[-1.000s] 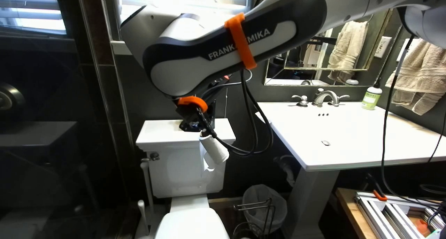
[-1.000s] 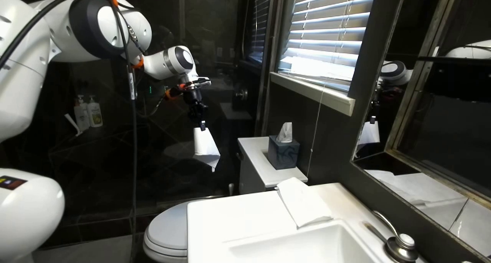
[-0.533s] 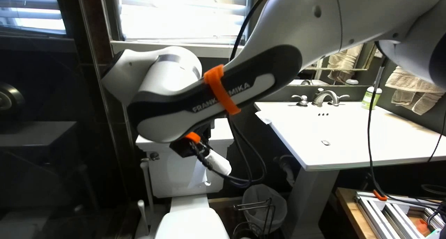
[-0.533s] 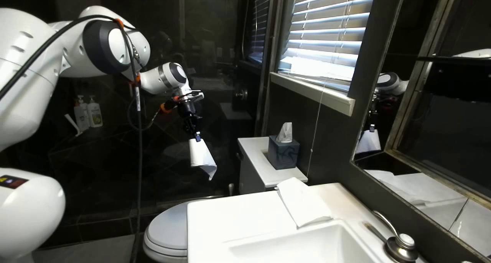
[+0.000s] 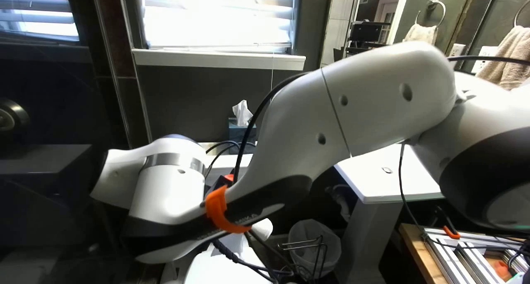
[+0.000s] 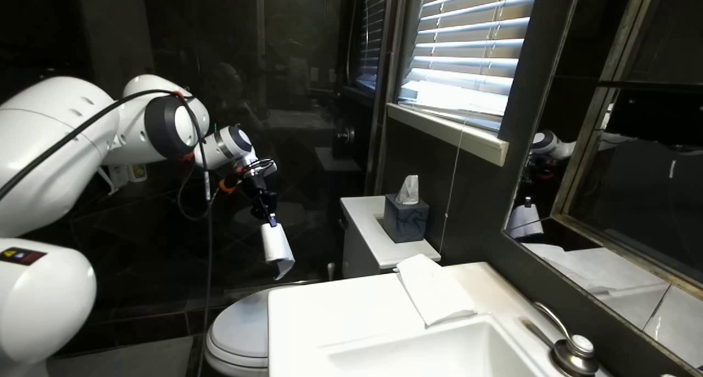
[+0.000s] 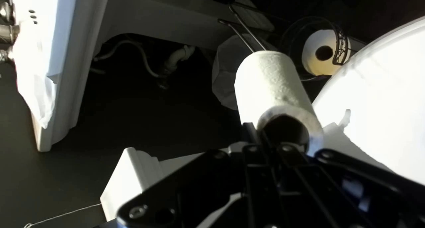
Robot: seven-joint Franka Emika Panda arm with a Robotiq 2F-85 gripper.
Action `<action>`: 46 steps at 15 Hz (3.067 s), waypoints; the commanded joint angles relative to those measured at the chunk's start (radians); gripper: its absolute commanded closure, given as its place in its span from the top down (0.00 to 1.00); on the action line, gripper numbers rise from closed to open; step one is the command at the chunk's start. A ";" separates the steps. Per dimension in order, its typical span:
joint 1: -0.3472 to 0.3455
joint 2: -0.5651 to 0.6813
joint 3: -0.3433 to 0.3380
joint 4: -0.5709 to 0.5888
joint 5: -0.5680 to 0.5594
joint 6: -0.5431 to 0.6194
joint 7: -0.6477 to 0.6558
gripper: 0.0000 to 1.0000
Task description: Put the tissue roll on the tissue holder
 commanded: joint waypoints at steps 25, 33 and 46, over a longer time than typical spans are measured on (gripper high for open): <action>-0.088 0.411 -0.029 0.353 0.013 -0.012 0.077 0.01; -0.092 0.412 -0.042 0.330 0.004 -0.020 0.063 0.01; -0.071 0.414 -0.045 0.234 -0.031 -0.041 -0.016 0.01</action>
